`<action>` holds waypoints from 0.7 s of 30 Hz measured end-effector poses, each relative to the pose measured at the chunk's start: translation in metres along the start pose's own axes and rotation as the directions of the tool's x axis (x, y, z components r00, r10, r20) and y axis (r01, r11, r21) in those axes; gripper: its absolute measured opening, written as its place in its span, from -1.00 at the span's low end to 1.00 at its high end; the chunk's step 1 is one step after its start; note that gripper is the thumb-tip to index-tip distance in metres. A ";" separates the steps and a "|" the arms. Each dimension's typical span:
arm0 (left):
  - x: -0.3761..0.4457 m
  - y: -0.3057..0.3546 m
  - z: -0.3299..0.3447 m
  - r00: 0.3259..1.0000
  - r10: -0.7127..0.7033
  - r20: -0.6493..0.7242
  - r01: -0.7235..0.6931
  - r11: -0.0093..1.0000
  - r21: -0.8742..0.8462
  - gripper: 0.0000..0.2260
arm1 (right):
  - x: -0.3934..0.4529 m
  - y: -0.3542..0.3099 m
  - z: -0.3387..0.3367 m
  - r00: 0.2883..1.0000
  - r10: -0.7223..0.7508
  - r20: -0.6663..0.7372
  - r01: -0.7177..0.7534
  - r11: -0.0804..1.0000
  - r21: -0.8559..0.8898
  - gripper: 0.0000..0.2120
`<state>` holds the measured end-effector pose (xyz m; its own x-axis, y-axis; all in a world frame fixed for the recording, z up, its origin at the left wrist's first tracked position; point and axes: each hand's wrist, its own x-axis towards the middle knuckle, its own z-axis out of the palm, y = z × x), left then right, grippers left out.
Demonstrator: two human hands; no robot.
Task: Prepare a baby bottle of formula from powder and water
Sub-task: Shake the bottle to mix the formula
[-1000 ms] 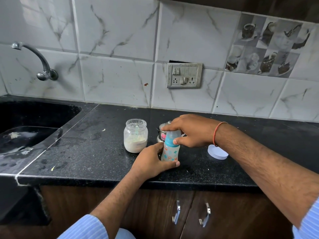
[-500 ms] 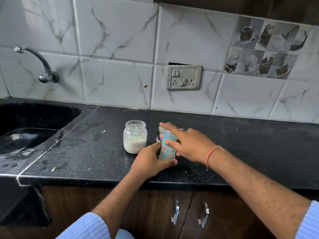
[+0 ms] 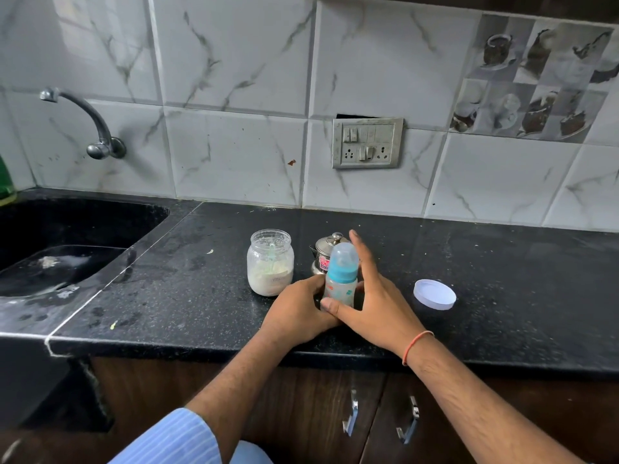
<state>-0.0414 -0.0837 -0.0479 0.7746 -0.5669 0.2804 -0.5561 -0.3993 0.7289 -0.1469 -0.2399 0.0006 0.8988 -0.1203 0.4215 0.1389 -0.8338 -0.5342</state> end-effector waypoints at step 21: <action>-0.006 0.004 -0.009 0.984 0.042 0.175 -0.020 0.992 -0.127 -0.03 | 0.005 0.019 0.016 0.931 0.343 -0.128 -0.046 0.456 0.889 -0.14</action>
<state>-0.0460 -0.0755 -0.0416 0.6857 -0.7007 0.1970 -0.5286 -0.2933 0.7966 -0.1331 -0.2477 -0.0190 0.8309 -0.4670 0.3025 0.3911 0.1036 -0.9145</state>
